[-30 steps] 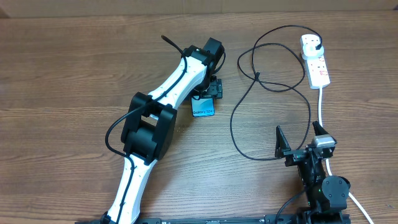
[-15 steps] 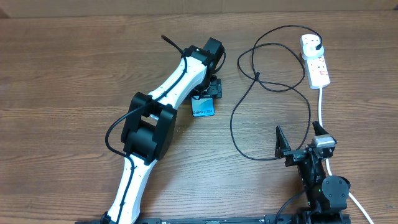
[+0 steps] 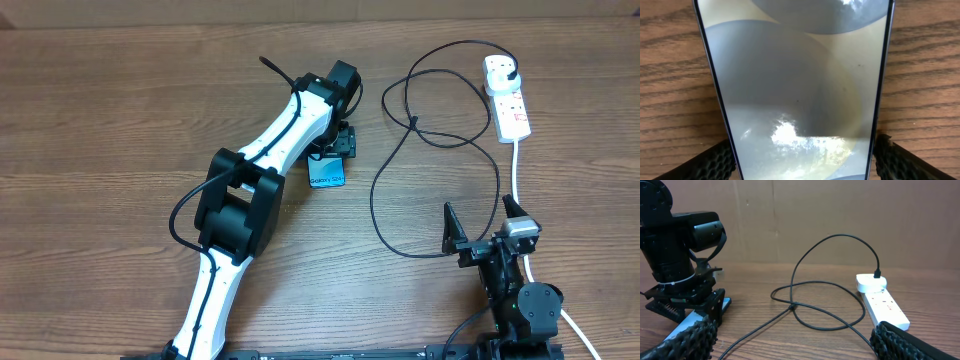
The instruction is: Plug charger to phone and switch on socket
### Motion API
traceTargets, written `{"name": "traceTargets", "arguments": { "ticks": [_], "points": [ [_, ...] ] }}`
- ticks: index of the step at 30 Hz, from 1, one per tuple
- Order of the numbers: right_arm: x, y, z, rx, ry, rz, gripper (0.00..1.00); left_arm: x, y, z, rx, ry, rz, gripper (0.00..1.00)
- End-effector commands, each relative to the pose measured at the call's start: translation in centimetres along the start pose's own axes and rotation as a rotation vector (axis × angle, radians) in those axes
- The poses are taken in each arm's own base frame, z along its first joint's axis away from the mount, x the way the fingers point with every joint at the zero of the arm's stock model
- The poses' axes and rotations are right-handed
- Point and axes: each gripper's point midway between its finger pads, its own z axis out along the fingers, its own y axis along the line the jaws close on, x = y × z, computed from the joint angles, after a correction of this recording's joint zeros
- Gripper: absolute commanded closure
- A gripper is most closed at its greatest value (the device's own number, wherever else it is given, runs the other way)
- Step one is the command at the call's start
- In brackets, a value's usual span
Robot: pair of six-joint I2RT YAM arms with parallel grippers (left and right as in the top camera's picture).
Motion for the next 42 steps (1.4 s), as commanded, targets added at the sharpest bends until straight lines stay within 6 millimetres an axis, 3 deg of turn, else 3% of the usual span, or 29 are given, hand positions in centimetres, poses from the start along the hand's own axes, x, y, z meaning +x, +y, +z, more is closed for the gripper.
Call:
{"name": "traceTargets", "arguments": {
  "ticks": [1,32,42],
  "points": [
    [0.2,0.0,0.0,0.001,-0.003,-0.002,0.0,1.0,0.5,1.8,-0.015,0.046,-0.001,0.16],
    [0.2,0.0,0.0,0.001,-0.003,-0.002,0.0,1.0,0.5,1.8,-0.008,0.049,-0.022,0.24],
    [0.2,0.0,0.0,0.001,-0.003,-0.002,0.0,0.3,0.0,0.1,0.001,0.035,-0.022,0.25]
  ]
}}
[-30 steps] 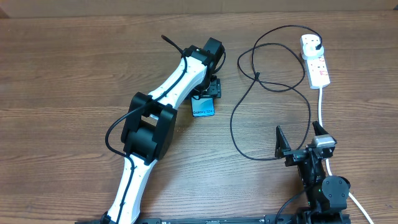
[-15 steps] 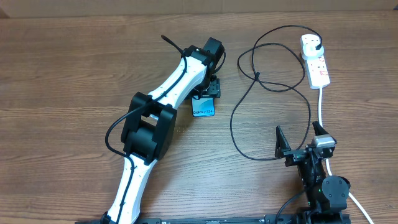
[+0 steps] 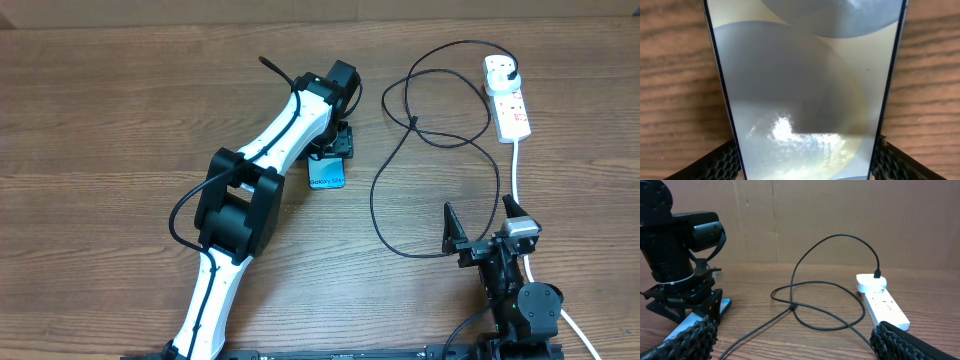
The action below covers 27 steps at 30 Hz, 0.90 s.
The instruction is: Plug charger to phone and switch on socket
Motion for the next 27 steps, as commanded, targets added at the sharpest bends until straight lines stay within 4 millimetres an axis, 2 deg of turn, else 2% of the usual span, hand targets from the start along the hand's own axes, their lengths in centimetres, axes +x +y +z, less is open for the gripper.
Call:
{"name": "traceTargets", "arguments": {
  "ticks": [1,10,15,21,27],
  "points": [
    [0.2,0.0,0.0,0.002,-0.003,-0.002,0.0,-0.2,-0.1,0.1,0.005,0.014,-0.018,0.25],
    [0.2,0.0,0.0,0.002,-0.003,-0.002,0.0,-0.2,-0.3,-0.6,0.012,0.022,-0.018,0.25],
    [0.2,0.0,0.0,0.002,-0.003,-0.002,0.0,0.2,-1.7,-1.5,0.087,0.057,-0.018,0.25],
    [0.2,0.0,0.0,0.002,-0.003,-0.002,0.0,0.5,-2.9,-3.2,0.153,0.088,-0.018,0.26],
    [0.2,0.0,0.0,0.002,-0.003,-0.002,0.0,0.6,-4.7,-6.4,0.306,0.142,-0.033,0.25]
  ]
}}
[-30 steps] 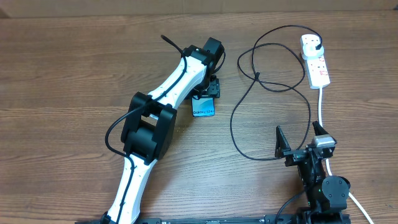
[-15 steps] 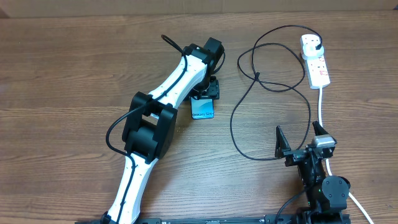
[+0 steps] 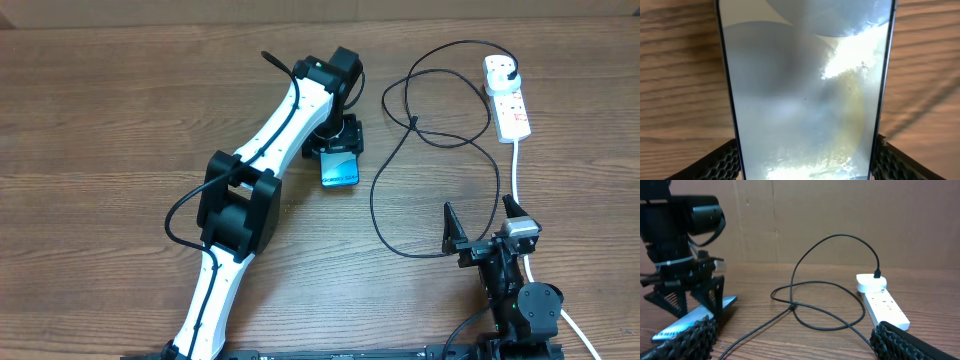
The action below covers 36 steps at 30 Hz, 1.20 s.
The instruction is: Plug charger to phone and switch on socket
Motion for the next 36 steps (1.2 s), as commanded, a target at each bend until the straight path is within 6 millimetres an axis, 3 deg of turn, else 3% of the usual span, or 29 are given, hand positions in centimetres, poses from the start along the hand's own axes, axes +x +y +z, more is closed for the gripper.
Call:
{"name": "traceTargets", "arguments": {
  "ticks": [1,5,8,12,18,21,28,36],
  "points": [
    [0.2,0.0,0.0,0.001,-0.003,-0.002,0.0,-0.2,-2.8,-2.7,0.196,0.043,-0.024,0.25],
    [0.2,0.0,0.0,0.001,-0.003,-0.002,0.0,0.1,-4.9,-4.9,0.416,0.128,-0.044,0.25],
    [0.2,0.0,0.0,0.001,-0.003,-0.002,0.0,-0.1,-5.4,-6.8,0.574,0.211,-0.12,0.26],
    [0.2,0.0,0.0,0.001,-0.003,-0.002,0.0,-0.9,-4.9,-9.0,0.717,0.266,-0.172,0.27],
    [0.2,0.0,0.0,0.001,-0.003,-0.002,0.0,-2.1,-3.3,-9.9,0.759,0.254,-0.195,0.27],
    [0.2,0.0,0.0,0.001,-0.003,-0.002,0.0,-2.2,-3.0,-9.4,0.732,0.215,-0.139,0.22],
    [0.2,0.0,0.0,0.001,-0.003,-0.002,0.0,-1.3,-3.2,-6.1,0.493,0.126,-0.031,0.11],
    [0.2,0.0,0.0,0.001,-0.003,-0.002,0.0,-1.0,-2.8,-2.4,0.046,-0.082,0.106,0.0]
  ]
}}
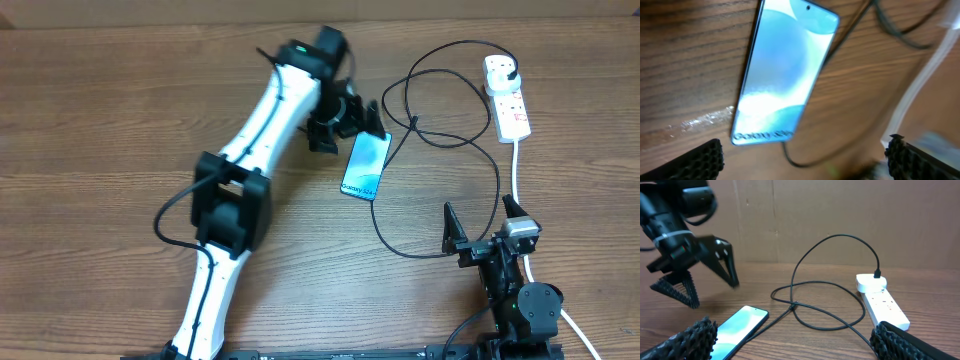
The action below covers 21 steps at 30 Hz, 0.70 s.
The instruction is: Plug charger to phone and switch on socket
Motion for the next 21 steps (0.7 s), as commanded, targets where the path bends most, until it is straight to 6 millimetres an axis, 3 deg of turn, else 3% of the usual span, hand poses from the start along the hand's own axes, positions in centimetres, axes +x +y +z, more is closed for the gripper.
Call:
{"name": "traceTargets", "arguments": {
  "ticks": [1,10,21],
  "points": [
    [0.2,0.0,0.0,0.001,-0.002,-0.002,0.0,-1.4,1.7,0.1,-0.292,-0.167,0.101,0.0],
    [0.2,0.0,0.0,0.001,-0.002,-0.002,0.0,-1.6,0.1,0.6,-0.552,-0.355,0.243,0.0],
    [0.2,0.0,0.0,0.001,-0.002,-0.002,0.0,-0.9,0.3,3.1,-0.48,-0.286,0.237,0.0]
  ]
}}
